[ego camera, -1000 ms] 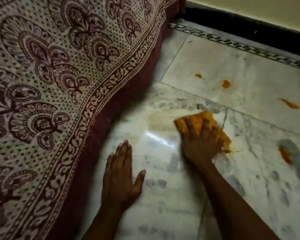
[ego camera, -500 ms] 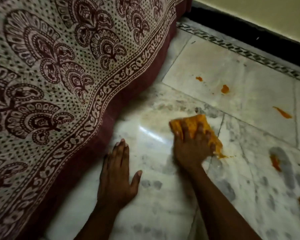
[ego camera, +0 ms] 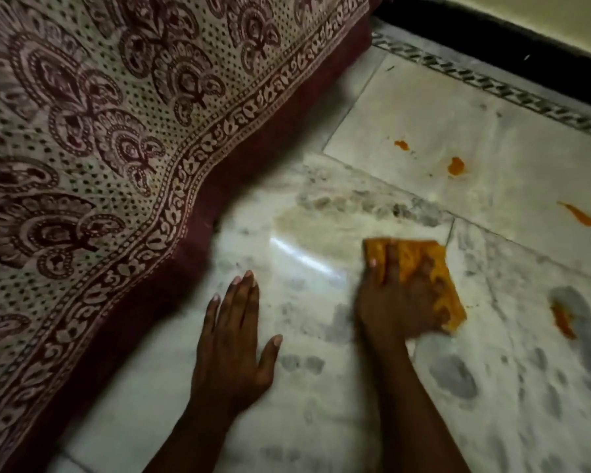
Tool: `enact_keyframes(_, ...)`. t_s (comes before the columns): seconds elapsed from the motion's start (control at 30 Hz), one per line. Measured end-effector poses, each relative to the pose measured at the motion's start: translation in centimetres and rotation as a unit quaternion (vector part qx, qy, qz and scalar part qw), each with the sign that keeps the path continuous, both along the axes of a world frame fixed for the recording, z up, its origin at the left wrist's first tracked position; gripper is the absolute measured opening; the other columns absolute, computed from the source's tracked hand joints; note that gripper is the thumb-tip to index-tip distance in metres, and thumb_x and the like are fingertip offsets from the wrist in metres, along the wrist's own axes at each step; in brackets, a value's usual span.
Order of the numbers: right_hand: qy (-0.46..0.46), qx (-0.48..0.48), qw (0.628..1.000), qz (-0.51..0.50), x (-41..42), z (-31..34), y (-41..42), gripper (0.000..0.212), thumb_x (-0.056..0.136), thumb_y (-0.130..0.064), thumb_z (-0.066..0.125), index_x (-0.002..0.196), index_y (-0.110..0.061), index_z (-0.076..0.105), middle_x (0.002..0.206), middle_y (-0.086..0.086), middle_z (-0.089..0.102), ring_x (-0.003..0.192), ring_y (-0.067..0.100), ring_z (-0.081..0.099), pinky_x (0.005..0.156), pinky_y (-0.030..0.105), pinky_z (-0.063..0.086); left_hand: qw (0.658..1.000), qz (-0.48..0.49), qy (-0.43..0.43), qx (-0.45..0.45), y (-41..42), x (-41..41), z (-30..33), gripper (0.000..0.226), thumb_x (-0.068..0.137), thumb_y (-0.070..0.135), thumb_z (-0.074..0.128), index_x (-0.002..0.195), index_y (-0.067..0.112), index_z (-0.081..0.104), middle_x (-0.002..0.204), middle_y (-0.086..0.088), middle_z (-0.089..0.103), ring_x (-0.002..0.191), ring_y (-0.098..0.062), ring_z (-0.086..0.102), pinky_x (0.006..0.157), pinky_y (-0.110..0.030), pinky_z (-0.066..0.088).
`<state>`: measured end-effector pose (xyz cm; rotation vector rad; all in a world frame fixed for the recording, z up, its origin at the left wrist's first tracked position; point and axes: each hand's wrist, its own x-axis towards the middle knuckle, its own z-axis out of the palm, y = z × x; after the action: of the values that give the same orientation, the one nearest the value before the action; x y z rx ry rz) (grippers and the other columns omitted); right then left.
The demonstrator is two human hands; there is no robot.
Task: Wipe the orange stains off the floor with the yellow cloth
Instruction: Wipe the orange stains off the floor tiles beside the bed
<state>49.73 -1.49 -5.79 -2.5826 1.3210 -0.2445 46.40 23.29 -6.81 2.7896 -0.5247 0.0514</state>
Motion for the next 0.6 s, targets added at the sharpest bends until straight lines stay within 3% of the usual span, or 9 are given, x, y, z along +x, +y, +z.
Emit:
enact_keyframes(0.03, -0.023, 0.004, 1.000, 0.010, 2.9, 0.2, 0.5, 0.057, 0.103, -0.066, 0.034, 0.154, -0.045, 0.046, 0.174, 0.011, 0.024, 0.156, 0.049, 0.021, 0.120, 0.075, 0.013, 1.000, -0.001, 0.000, 0.000, 0.0, 0.1, 0.0, 0.086, 0.096, 0.051, 0.049, 0.165, 0.006, 0.025, 0.176, -0.008, 0.017, 0.163, -0.024, 0.016, 0.129, -0.053, 0.023)
enact_keyframes(0.13, 0.039, 0.067, 0.986, 0.150, 8.0, -0.1, 3.4, 0.061, 0.106, -0.063, 0.028, 0.163, -0.043, 0.026, 0.177, 0.009, 0.003, 0.161, 0.045, -0.001, 0.124, 0.072, -0.002, 1.000, 0.002, 0.001, 0.003, 0.0, 0.0, 0.0, 0.086, 0.095, 0.051, 0.049, 0.166, 0.009, 0.023, 0.177, -0.005, 0.014, 0.164, -0.022, 0.014, 0.131, -0.051, 0.020)
enact_keyframes(0.23, 0.016, -0.006, 0.944, 0.329, 4.0, -0.8, 5.4, 0.053, 0.103, -0.064, 0.039, 0.154, -0.050, 0.042, 0.176, 0.005, 0.019, 0.160, 0.042, 0.015, 0.122, 0.071, 0.009, 1.000, 0.007, 0.013, 0.005, 0.0, 0.2, 0.3, 0.085, 0.096, 0.052, 0.047, 0.165, 0.008, 0.025, 0.176, -0.006, 0.017, 0.163, -0.024, 0.018, 0.128, -0.054, 0.025)
enact_keyframes(0.3, 0.001, -0.041, 0.923, 0.382, -2.5, -1.0, 4.0, 0.051, 0.101, -0.066, 0.042, 0.150, -0.055, 0.046, 0.174, 0.000, 0.025, 0.159, 0.036, 0.024, 0.121, 0.067, 0.014, 1.000, 0.007, 0.015, 0.013, -0.2, 0.1, 0.3, 0.085, 0.096, 0.053, 0.046, 0.165, 0.008, 0.026, 0.176, -0.006, 0.018, 0.162, -0.024, 0.020, 0.126, -0.055, 0.028)
enact_keyframes(0.4, 0.012, -0.016, 0.969, 0.248, -7.1, 0.0, -1.2, 0.058, 0.099, -0.067, 0.036, 0.152, -0.046, 0.049, 0.172, 0.007, 0.030, 0.157, 0.040, 0.028, 0.120, 0.070, 0.013, 1.000, 0.004, 0.017, -0.001, 0.0, 0.1, 0.1, 0.085, 0.095, 0.053, 0.046, 0.165, 0.009, 0.025, 0.177, -0.005, 0.016, 0.163, -0.023, 0.019, 0.127, -0.055, 0.027)
enact_keyframes(0.5, 0.016, 0.009, 0.999, 0.047, -0.8, -0.4, -3.3, 0.057, 0.102, -0.064, 0.038, 0.154, -0.041, 0.049, 0.171, 0.015, 0.029, 0.157, 0.048, 0.023, 0.122, 0.074, 0.011, 1.000, 0.000, 0.010, -0.005, 0.2, 0.1, -0.4, 0.084, 0.096, 0.054, 0.044, 0.166, 0.010, 0.024, 0.177, -0.004, 0.015, 0.163, -0.021, 0.017, 0.130, -0.051, 0.021)
enact_keyframes(0.57, -0.031, -0.003, 0.998, 0.048, 4.8, -0.1, -2.1, 0.056, 0.104, -0.061, 0.038, 0.154, -0.039, 0.050, 0.172, 0.016, 0.025, 0.157, 0.051, 0.019, 0.121, 0.077, 0.009, 1.000, 0.001, 0.005, -0.006, 0.2, 0.0, -0.4, 0.085, 0.097, 0.054, 0.043, 0.167, 0.011, 0.021, 0.177, -0.004, 0.013, 0.164, -0.019, 0.013, 0.132, -0.047, 0.016)
enact_keyframes(0.6, -0.002, 0.028, 0.995, 0.091, 6.8, 0.0, -1.0, 0.057, 0.105, -0.061, 0.034, 0.158, -0.041, 0.041, 0.176, 0.013, 0.014, 0.160, 0.048, 0.009, 0.122, 0.076, 0.000, 1.000, 0.001, 0.006, -0.005, 0.1, 0.0, -0.5, 0.085, 0.097, 0.054, 0.042, 0.167, 0.012, 0.019, 0.177, -0.004, 0.011, 0.164, -0.018, 0.011, 0.132, -0.045, 0.014)
